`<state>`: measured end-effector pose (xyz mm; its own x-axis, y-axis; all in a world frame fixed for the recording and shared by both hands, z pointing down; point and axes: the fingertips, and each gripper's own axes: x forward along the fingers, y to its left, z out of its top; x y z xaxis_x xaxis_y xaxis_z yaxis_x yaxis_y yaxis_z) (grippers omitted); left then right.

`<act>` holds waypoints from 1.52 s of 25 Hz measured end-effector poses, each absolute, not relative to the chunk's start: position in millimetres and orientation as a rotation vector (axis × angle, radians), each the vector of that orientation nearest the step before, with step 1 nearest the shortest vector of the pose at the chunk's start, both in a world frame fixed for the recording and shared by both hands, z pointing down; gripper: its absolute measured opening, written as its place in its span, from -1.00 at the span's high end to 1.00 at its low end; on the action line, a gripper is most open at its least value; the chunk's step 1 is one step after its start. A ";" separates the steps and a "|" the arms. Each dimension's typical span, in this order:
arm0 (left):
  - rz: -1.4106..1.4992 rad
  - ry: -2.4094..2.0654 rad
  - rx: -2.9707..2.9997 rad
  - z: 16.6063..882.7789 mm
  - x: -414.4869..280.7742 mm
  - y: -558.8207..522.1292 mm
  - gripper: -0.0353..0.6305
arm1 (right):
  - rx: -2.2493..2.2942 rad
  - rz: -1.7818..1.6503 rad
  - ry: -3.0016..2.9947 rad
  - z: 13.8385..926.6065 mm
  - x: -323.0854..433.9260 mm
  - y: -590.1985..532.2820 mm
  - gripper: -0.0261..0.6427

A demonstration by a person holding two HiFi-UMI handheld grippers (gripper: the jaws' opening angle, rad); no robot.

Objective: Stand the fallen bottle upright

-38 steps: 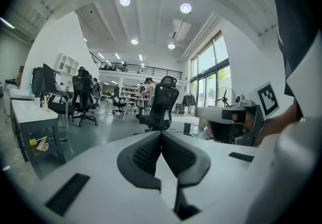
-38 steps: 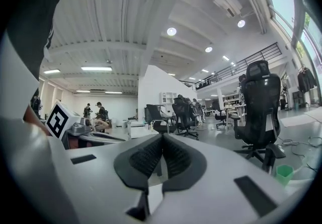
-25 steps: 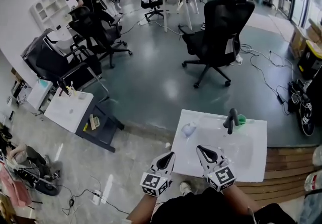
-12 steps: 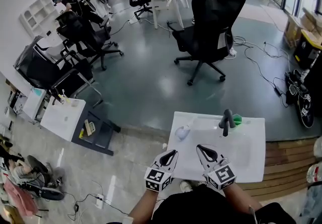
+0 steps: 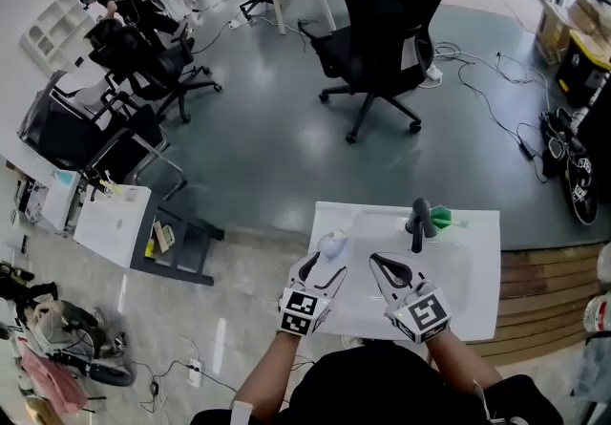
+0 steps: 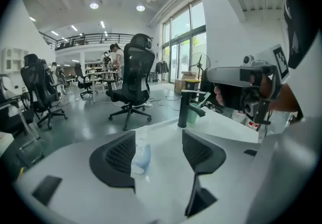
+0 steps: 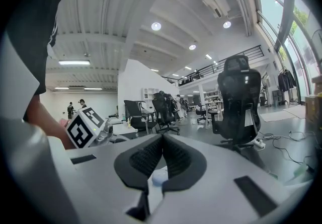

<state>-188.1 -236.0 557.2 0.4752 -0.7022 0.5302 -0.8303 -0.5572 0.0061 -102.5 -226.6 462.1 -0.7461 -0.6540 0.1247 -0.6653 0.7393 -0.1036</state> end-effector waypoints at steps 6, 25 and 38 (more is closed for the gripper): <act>0.898 -1.340 2.362 579.3 -182.6 -287.8 -0.07 | 1.076 0.274 -2.843 481.9 -81.5 -241.8 0.88; 1.507 -0.910 2.068 700.6 -157.6 -356.6 -0.10 | 0.997 0.422 -2.831 526.3 -65.3 -254.6 0.88; 1.583 -0.796 2.016 741.5 -159.4 -374.8 -0.10 | 1.041 0.446 -2.770 548.5 -61.2 -262.5 0.88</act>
<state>-159.4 -374.8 741.5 0.1733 -0.1618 0.9715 -0.6834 -0.7300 0.0004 -61.2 -262.5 548.5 -0.7484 -0.6183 0.2401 -0.6624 0.7153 -0.2228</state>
